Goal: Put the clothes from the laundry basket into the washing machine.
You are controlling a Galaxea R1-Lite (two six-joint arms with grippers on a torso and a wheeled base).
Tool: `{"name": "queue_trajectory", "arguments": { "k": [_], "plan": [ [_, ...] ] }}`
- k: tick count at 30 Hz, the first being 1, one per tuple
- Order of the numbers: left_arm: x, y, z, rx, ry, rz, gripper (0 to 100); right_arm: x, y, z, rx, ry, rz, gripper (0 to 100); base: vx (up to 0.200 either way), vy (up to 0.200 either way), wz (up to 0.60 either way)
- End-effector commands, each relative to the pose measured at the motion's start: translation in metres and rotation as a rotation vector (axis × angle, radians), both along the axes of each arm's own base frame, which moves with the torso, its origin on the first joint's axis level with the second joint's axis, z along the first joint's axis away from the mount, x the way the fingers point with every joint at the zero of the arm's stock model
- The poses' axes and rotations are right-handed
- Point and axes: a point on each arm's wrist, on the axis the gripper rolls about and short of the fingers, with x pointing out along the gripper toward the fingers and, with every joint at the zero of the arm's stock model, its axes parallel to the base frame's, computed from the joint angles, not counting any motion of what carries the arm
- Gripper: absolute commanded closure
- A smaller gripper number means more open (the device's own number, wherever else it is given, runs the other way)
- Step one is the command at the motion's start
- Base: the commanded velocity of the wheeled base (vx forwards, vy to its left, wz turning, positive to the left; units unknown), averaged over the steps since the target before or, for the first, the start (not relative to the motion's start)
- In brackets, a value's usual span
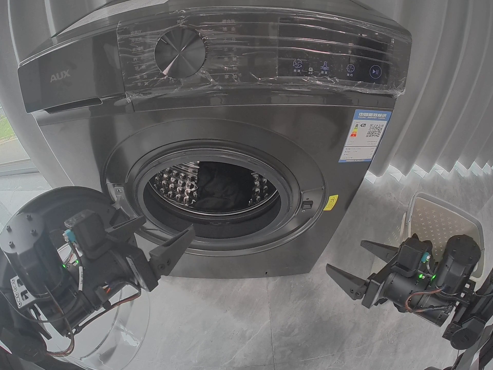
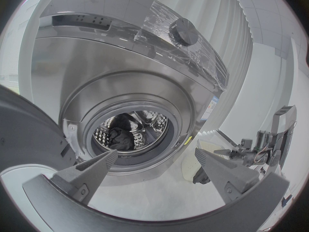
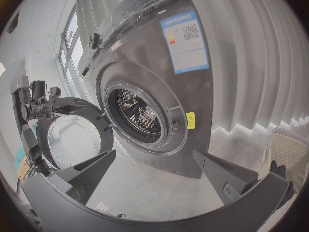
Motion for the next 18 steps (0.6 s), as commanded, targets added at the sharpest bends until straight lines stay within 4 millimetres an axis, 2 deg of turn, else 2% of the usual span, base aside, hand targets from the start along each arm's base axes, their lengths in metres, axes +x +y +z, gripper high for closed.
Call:
{"name": "queue_trajectory", "arguments": {
  "k": [1,7,11,13,18],
  "plan": [
    [-0.008,0.016,-0.01,0.03,0.027,0.049,0,-0.02,-0.027,0.018,0.04,-0.064,-0.071,0,0.0,0.0,0.0],
    [-0.005,0.021,-0.011,0.069,0.01,0.075,0,-0.021,-0.033,0.022,0.049,-0.084,-0.097,0,0.0,0.0,0.0],
    [-0.013,0.029,-0.026,0.1,0.062,0.084,0,-0.021,-0.032,0.021,0.047,-0.081,-0.092,0,0.0,0.0,0.0],
    [-0.014,0.03,-0.027,0.099,0.064,0.091,0,-0.02,-0.032,0.021,0.046,-0.079,-0.092,0,0.0,0.0,0.0],
    [-0.014,0.029,-0.026,0.096,0.046,0.086,0,-0.02,-0.033,0.022,0.049,-0.082,-0.098,0,0.0,-0.2,0.0]
  ]
}}
